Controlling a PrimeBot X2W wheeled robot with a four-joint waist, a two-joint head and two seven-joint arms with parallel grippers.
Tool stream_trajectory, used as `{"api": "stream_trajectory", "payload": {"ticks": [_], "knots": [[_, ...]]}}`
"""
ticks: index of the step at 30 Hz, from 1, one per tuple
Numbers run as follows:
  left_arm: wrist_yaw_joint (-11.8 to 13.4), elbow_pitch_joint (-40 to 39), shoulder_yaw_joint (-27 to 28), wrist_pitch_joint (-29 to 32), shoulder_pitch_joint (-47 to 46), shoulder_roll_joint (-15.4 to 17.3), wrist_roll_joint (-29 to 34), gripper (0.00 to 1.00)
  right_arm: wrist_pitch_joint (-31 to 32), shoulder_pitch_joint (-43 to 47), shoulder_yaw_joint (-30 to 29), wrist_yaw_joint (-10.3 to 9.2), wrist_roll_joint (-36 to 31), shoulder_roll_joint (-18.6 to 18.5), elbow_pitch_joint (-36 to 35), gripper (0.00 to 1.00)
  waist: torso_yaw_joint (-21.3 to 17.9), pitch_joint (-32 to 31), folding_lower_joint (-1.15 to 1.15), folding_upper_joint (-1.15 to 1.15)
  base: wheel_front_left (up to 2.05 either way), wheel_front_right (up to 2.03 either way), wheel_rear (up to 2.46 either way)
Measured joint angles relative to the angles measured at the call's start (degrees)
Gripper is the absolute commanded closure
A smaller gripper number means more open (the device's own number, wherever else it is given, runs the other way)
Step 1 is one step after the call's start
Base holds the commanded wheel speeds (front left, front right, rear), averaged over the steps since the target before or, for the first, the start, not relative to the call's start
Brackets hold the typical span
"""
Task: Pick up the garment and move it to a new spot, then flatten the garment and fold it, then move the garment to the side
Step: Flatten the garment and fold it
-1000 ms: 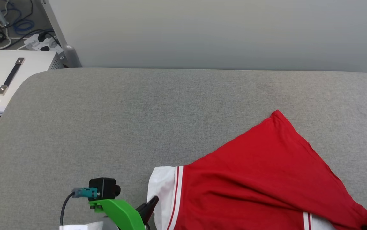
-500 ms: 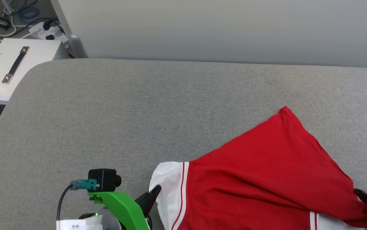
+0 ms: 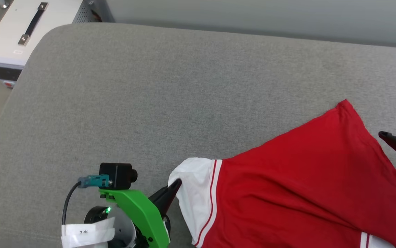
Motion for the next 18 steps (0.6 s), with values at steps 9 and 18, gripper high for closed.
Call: {"api": "stream_trajectory", "payload": {"ticks": [9, 18], "knots": [[-1.5, 0.5, -0.7, -0.2, -2.6, -0.9, 0.4, 1.00, 0.9, -10.9, 3.4, 0.00, -3.5, -0.6, 11.5, 0.00, 4.3, 5.8, 0.00, 0.00, 0.00, 0.00, 0.00], [-3.0, 1.8, -1.6, -0.7, -4.4, -2.3, 0.3, 1.00, 0.0, -14.9, 6.4, 0.00, -4.3, -3.2, 18.4, 0.00, 8.6, 9.9, 0.00, 0.00, 0.00, 0.00, 0.00]]}}
